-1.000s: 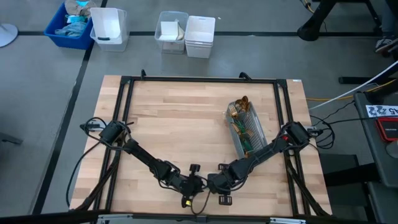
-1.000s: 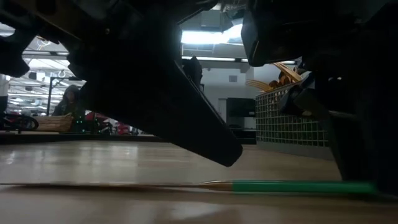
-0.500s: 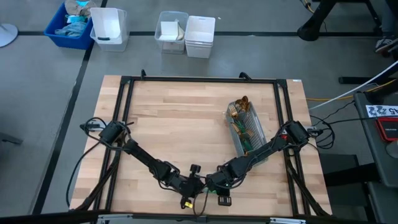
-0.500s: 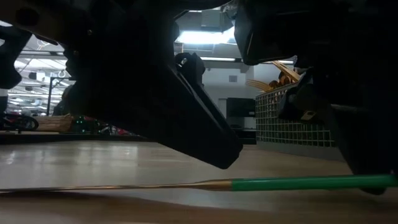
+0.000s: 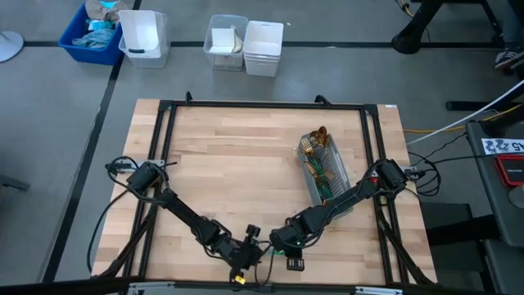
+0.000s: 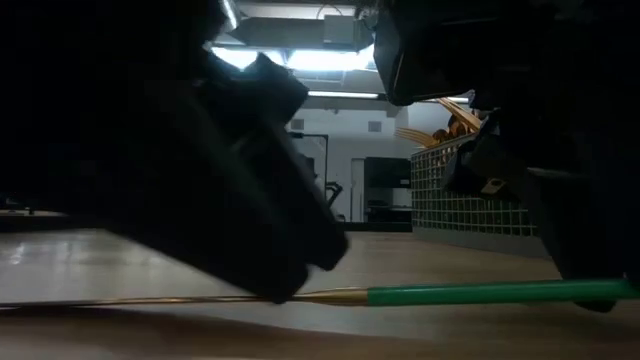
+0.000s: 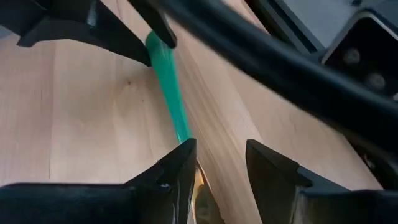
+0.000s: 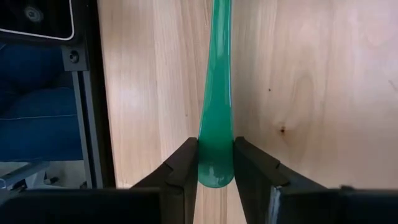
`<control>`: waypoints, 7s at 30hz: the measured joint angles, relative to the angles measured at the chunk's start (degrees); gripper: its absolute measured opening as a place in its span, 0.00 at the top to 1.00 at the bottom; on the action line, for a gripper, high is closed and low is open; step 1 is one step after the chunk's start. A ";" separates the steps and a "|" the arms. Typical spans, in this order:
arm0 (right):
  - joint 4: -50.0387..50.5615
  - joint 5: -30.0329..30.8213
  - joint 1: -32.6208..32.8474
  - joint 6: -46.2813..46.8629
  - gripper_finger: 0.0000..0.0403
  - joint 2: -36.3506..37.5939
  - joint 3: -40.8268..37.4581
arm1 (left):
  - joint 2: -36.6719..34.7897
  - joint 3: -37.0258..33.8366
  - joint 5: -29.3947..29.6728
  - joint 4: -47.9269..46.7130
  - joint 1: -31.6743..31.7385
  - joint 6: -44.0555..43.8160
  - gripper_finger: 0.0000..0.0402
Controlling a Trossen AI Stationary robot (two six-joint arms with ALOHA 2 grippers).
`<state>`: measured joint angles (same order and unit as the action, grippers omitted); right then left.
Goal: Sort silverware
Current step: Put the knife into the bottom section of the basket
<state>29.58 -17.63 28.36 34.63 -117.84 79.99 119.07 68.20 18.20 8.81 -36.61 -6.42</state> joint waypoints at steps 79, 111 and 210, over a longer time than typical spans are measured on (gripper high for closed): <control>1.78 3.56 2.32 4.50 0.62 0.04 0.02 | 3.04 0.00 3.73 -3.35 2.21 -13.11 0.97; 0.48 12.28 8.07 12.64 0.62 0.28 0.00 | 3.04 -0.02 3.60 -3.11 2.17 -13.37 0.97; 3.83 19.92 8.63 5.53 0.84 0.26 -1.31 | 2.25 -0.09 3.65 1.65 3.26 -14.35 0.97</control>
<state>33.42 2.29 36.99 40.16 -117.58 78.68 121.32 68.12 21.86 10.46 -33.34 -20.77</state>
